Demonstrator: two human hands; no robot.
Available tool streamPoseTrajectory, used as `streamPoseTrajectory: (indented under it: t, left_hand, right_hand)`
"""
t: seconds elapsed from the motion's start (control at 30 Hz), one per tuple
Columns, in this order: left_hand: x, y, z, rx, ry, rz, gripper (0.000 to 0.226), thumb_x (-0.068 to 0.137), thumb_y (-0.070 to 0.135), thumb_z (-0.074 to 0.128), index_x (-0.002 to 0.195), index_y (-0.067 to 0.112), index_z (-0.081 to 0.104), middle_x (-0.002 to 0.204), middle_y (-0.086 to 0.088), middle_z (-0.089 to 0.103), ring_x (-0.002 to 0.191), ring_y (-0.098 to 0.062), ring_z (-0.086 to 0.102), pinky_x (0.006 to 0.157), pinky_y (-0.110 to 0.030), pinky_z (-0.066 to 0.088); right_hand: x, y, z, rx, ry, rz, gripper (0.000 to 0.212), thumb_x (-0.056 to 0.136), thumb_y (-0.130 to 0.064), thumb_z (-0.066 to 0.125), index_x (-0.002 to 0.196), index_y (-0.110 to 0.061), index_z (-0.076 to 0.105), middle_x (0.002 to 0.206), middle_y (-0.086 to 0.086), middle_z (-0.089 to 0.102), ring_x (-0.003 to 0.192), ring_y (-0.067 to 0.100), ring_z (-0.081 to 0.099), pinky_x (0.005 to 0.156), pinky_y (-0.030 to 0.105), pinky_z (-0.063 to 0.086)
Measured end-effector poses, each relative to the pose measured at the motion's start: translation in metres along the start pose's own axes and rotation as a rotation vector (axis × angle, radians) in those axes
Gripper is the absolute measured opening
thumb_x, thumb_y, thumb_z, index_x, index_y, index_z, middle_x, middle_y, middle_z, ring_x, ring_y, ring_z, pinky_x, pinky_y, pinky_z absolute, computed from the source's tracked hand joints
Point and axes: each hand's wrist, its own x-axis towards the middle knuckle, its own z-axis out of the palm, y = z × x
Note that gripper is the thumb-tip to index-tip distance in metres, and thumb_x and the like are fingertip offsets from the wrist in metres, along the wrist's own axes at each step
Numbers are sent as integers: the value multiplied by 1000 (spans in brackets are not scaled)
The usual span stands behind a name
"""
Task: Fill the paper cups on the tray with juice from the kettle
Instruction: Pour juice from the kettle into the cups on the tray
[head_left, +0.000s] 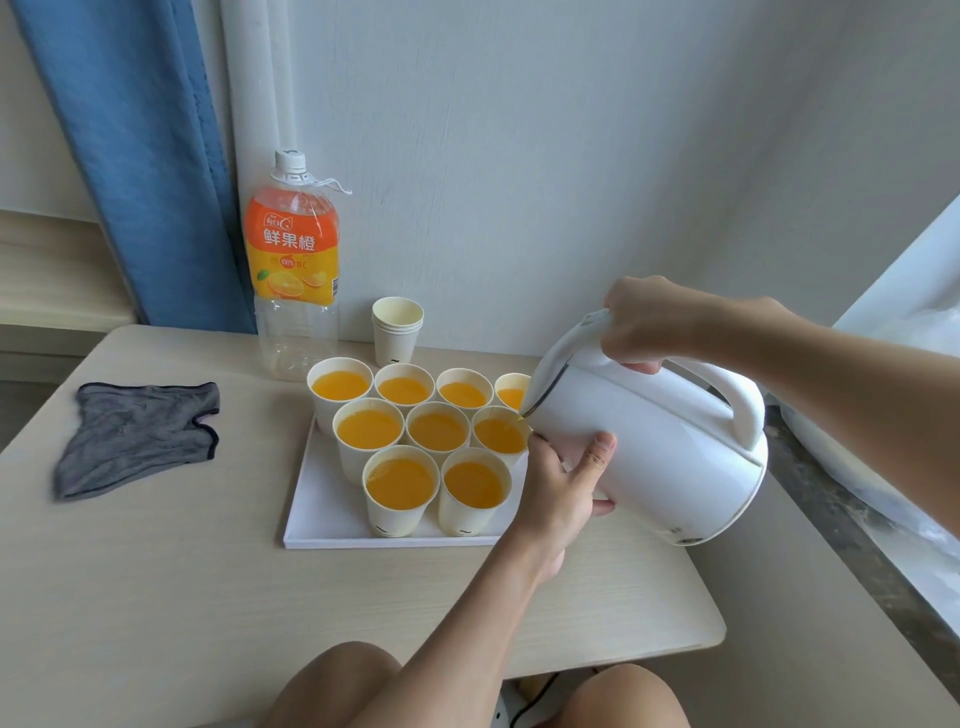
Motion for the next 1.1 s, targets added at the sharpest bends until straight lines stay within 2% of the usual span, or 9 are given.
streamPoseTrajectory:
  t: [0.4,0.67,0.73,0.87,0.97,1.1]
  left_hand:
    - [2,-1,2,-9,-13,3,69,85,46,74,138,14,44,137,-5,62,125,-26,64,83,-52,64]
    - [-1,4,1,14,-7,-7,59,93,37,72,140,16,42,139,-3,61,126,-24,62,85,-50,64]
    - [-1,4,1,36,-8,-3,58,95,36,72,141,16,42,137,-2,62,125,-22,63,84,-46,64]
    - [2,6,4,71,29,61,56,94,31,74,140,16,45,129,5,67,113,-7,67,80,-25,61]
    - [8,10,7,68,48,115,58,91,26,78,139,17,47,127,4,67,110,-2,68,83,-18,58]
    - [17,10,11,48,59,113,55,89,20,81,135,16,50,124,2,69,110,-12,70,84,-20,58]
  right_hand:
    - [2,1,0,-3,1,6,29,53,7,58,80,1,63,69,16,57,56,28,50,62,28,42]
    - [0,5,0,33,-6,15,26,54,7,58,79,2,63,69,16,55,55,28,47,57,24,38]
    - [-2,7,0,55,-13,25,25,57,9,58,80,3,64,70,16,56,55,27,48,54,21,37]
    - [-6,19,2,130,14,79,23,58,10,58,80,2,60,72,17,57,57,27,49,51,20,35]
    - [-9,32,3,210,73,131,24,58,10,55,80,2,60,70,15,55,56,26,47,49,20,33]
    - [-5,39,6,274,126,167,28,58,10,52,83,1,60,73,13,52,56,25,45,49,20,31]
